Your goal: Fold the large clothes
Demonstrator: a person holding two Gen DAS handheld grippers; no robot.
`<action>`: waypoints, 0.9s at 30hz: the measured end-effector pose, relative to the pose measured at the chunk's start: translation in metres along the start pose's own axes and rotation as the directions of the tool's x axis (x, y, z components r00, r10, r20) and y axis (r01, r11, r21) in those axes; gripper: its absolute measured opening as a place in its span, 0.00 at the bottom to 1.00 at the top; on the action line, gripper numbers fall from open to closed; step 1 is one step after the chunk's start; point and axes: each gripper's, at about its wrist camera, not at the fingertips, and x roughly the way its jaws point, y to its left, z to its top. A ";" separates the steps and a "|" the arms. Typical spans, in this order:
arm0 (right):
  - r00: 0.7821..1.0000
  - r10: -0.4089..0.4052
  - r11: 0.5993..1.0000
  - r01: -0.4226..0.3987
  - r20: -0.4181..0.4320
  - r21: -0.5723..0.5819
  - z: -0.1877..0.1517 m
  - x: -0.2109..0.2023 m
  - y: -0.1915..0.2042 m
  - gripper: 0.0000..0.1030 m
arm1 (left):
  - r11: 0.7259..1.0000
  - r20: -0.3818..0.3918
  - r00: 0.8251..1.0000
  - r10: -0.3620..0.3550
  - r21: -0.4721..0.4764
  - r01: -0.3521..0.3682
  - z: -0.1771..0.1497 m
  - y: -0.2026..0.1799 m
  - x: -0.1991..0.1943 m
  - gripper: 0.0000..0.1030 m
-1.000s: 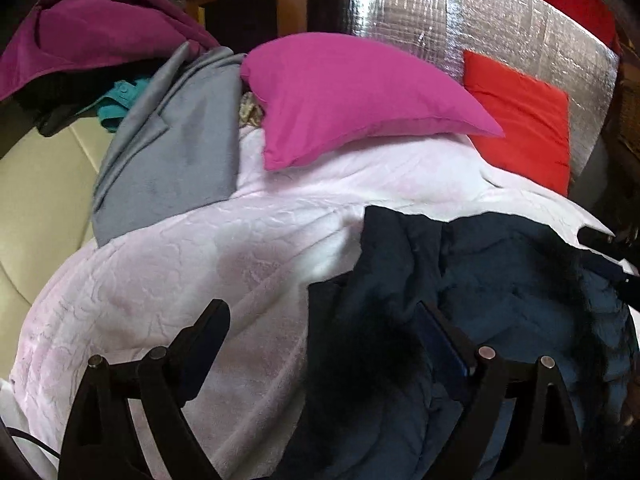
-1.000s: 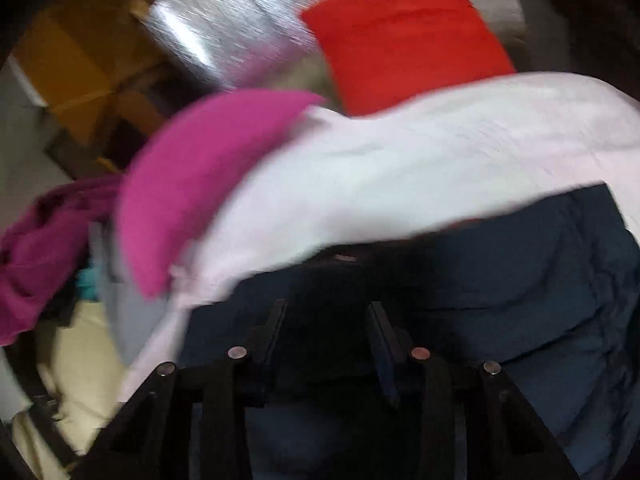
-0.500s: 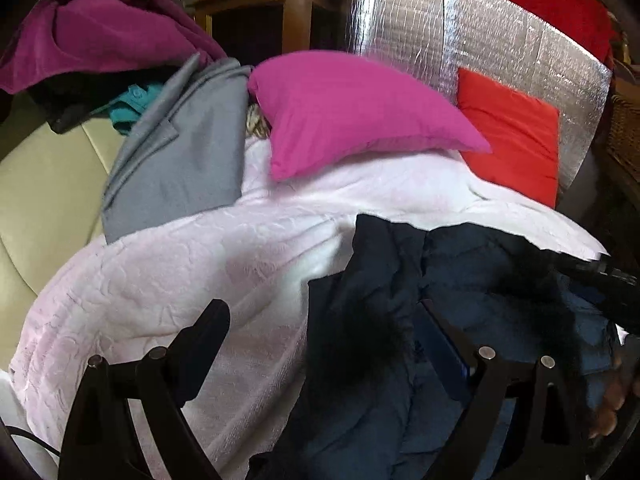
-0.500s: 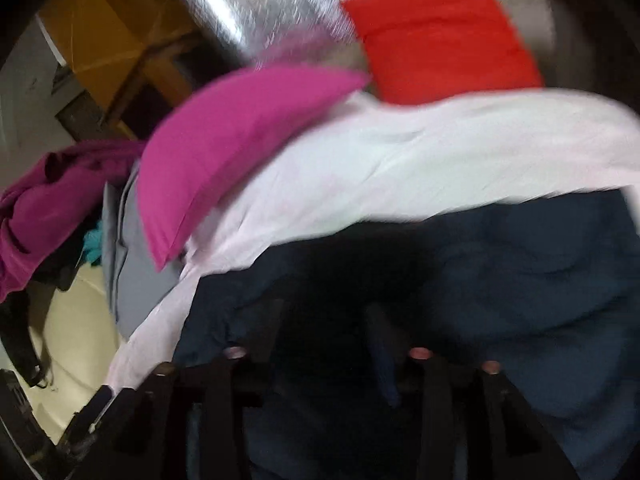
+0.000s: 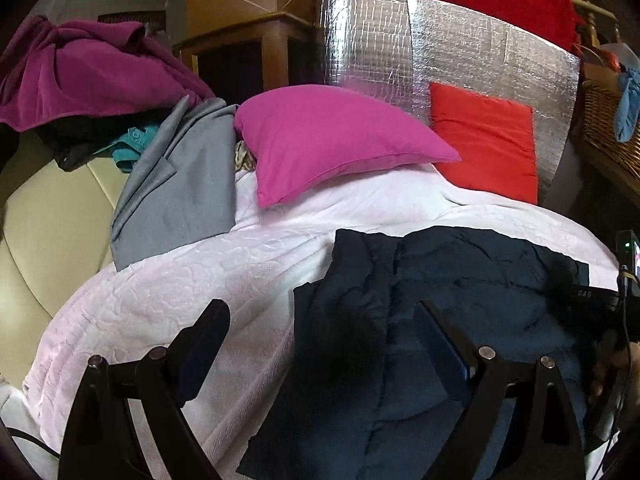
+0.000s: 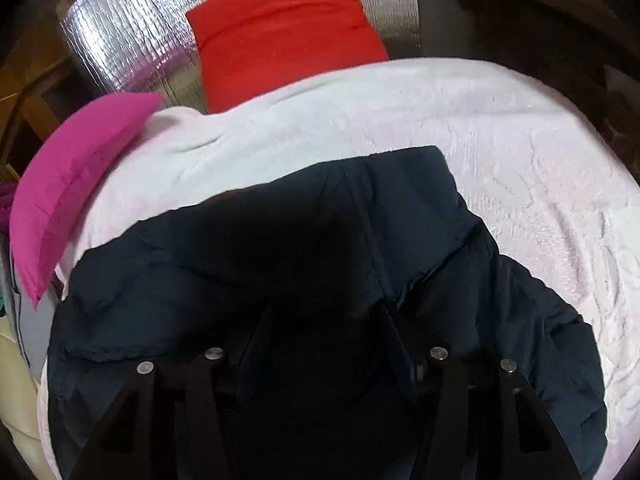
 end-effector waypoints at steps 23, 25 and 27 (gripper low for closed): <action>0.996 0.041 0.994 -0.033 0.077 -0.105 -0.117 -0.108 -0.034 0.56 | 0.998 0.037 0.998 -0.059 0.026 0.058 -0.015 -0.005 -0.045 0.90; 0.992 0.051 0.993 -0.038 0.114 -0.112 -0.124 -0.131 -0.031 0.57 | 0.997 0.039 0.997 -0.073 0.038 0.071 -0.019 -0.007 -0.057 0.90; 0.988 0.066 0.987 -0.045 0.139 -0.152 -0.132 -0.156 -0.024 0.59 | 0.995 0.027 0.996 -0.090 0.055 0.089 -0.024 -0.009 -0.072 0.90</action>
